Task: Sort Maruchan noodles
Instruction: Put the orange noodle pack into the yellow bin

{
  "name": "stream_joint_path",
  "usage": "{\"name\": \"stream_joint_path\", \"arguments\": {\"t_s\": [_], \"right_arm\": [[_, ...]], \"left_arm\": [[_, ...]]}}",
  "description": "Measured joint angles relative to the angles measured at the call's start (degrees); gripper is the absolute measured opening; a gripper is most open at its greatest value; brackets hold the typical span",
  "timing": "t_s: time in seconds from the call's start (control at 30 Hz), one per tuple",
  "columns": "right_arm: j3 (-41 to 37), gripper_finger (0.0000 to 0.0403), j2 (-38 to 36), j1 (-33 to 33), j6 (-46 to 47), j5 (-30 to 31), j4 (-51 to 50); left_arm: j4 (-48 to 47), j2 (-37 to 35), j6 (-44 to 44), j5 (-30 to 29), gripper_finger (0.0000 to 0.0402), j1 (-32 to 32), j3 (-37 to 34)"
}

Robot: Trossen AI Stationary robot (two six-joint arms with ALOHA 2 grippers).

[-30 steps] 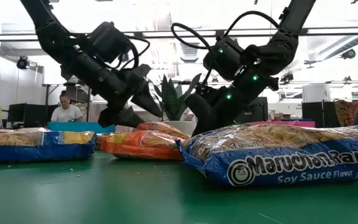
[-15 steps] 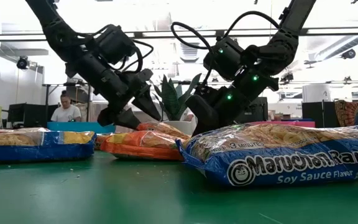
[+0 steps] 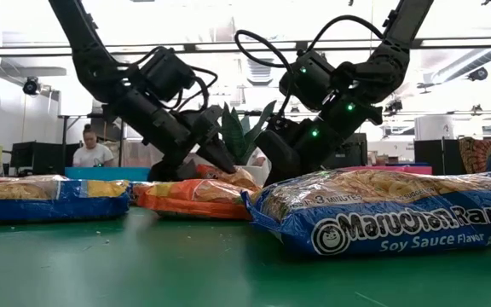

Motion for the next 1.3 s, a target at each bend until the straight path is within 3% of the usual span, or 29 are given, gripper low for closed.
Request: {"name": "stream_joint_path", "arguments": {"t_s": [0.43, 0.87, 1.3], "right_arm": [[-0.13, 0.0023, -1.27, 0.52, 0.17, 0.11, 2.49], [-0.24, 0.0113, -13.78, 0.79, 0.72, -0.27, -5.67], [-0.27, 0.0126, -26.75, 0.79, -3.20, -0.11, -10.59]], "left_arm": [[0.37, -0.75, 1.62, 0.24, 0.0074, -0.82, 0.07], [-2.08, -6.96, 7.56, 0.67, 0.0056, -1.30, 0.15], [-9.43, -17.46, 10.61, -0.63, 0.0036, -1.41, 0.61]]}}
